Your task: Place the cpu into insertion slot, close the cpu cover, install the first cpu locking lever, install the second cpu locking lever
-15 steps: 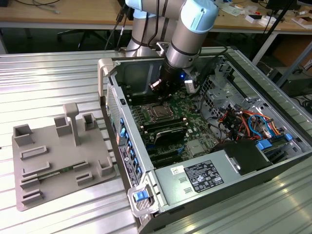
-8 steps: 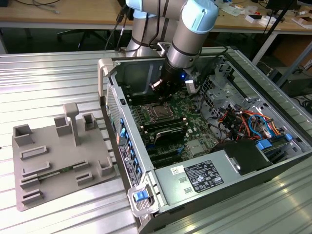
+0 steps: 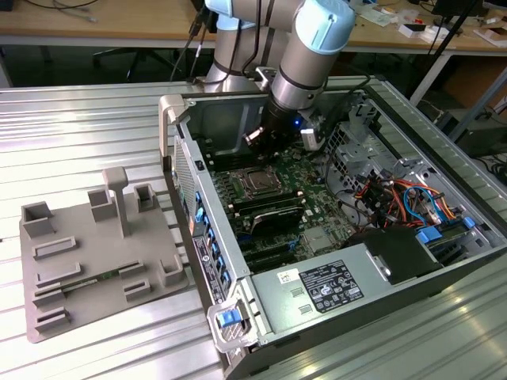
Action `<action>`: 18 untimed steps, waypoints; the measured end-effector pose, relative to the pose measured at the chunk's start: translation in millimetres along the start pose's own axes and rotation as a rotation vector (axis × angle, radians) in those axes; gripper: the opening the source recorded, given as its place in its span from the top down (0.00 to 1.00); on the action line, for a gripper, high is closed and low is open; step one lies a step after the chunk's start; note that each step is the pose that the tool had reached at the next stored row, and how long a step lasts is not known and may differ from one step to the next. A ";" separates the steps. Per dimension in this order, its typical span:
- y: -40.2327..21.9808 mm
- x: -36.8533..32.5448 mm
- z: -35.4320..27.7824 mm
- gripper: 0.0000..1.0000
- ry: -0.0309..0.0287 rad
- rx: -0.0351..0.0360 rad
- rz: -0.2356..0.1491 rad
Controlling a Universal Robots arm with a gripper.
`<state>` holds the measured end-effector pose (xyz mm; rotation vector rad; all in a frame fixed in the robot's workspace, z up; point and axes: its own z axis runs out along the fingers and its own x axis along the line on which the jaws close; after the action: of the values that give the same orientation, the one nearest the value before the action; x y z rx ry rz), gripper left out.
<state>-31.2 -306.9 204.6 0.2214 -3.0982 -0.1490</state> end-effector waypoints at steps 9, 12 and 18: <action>-12.0 1.5 -5.2 0.89 0.0001 -0.0029 0.000; -16.8 1.8 -5.7 0.89 0.0002 -0.0046 0.000; -24.8 2.6 -6.5 0.89 0.0003 -0.0057 0.000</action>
<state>-30.1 -332.3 208.7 0.2215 -3.0971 -0.1578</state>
